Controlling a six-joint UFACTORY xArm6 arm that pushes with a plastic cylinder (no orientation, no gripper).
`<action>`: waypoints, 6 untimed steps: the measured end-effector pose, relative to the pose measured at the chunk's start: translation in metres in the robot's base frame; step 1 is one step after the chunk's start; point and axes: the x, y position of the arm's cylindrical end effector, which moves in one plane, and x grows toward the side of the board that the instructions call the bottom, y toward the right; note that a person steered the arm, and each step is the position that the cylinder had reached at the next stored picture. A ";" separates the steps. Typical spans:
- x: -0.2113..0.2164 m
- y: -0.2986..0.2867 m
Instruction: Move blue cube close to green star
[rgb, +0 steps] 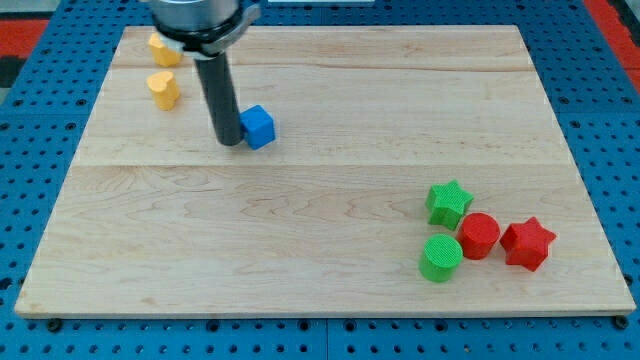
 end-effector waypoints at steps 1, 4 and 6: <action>-0.022 0.024; -0.002 0.124; 0.065 0.138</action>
